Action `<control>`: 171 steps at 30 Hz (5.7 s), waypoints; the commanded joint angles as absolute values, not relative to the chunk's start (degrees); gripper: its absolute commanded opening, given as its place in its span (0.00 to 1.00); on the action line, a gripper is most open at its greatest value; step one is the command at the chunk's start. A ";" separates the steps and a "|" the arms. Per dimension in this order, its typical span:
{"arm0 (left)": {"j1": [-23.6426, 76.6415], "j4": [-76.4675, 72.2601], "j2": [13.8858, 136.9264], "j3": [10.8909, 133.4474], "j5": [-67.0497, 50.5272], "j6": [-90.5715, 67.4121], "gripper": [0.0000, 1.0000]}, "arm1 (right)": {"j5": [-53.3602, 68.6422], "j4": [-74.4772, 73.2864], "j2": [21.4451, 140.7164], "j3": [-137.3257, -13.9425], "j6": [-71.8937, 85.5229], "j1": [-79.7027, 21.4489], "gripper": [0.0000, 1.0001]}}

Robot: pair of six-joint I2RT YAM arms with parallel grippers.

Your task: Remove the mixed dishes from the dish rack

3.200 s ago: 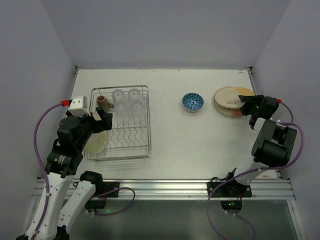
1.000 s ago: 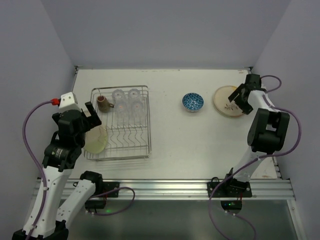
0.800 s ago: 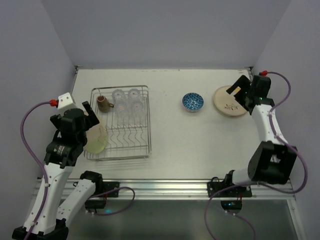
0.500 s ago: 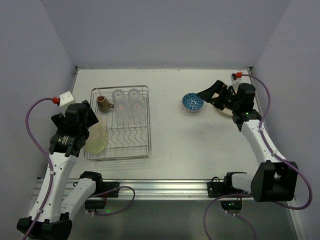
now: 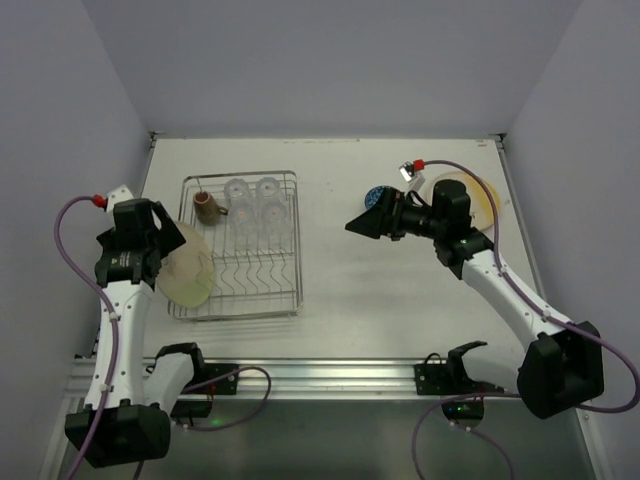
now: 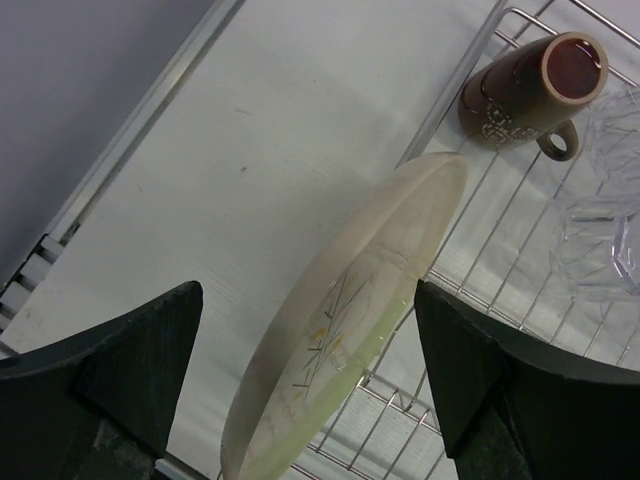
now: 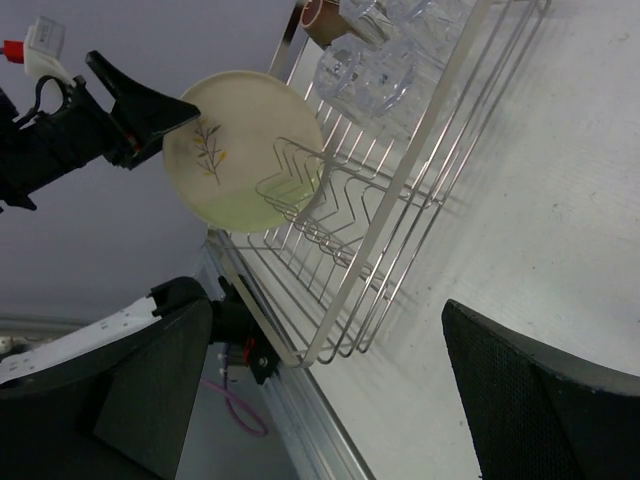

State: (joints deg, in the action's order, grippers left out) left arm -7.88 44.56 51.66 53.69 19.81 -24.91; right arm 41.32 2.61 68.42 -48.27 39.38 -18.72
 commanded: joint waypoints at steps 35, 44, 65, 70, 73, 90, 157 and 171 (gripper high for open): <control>-11.34 36.39 60.81 56.16 -10.02 -13.01 0.03 | 45.96 1.67 60.47 -47.90 38.49 -19.07 0.99; -10.81 35.51 63.28 57.30 -13.70 -10.20 0.00 | 46.41 1.75 60.03 -47.73 39.02 -19.07 0.99; -4.66 36.30 70.05 68.73 -0.53 -1.94 0.00 | 46.76 1.85 59.41 -46.41 39.55 -19.42 0.99; -4.13 36.65 70.31 70.14 3.86 -0.53 0.00 | 46.85 1.67 59.24 -46.23 39.46 -19.42 0.99; -3.52 36.74 70.84 70.93 4.57 -0.26 0.00 | 46.84 1.41 59.24 -46.14 39.37 -19.42 0.99; -3.60 35.95 58.72 68.56 4.48 -4.04 0.00 | 47.55 2.55 58.98 -45.70 40.78 -19.51 0.99; 5.19 -49.58 58.10 27.59 -40.87 -81.66 0.00 | 44.75 51.24 82.36 -41.76 74.44 -28.21 0.00; 5.01 -9.69 49.41 38.66 -21.39 -52.40 1.00 | 31.56 48.60 72.43 -34.55 79.71 -25.49 0.00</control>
State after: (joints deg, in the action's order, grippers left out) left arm 5.26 -19.94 51.53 35.22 -29.87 -61.34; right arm 36.62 41.63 77.17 -34.09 75.75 -27.14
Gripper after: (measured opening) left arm 0.995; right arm 0.200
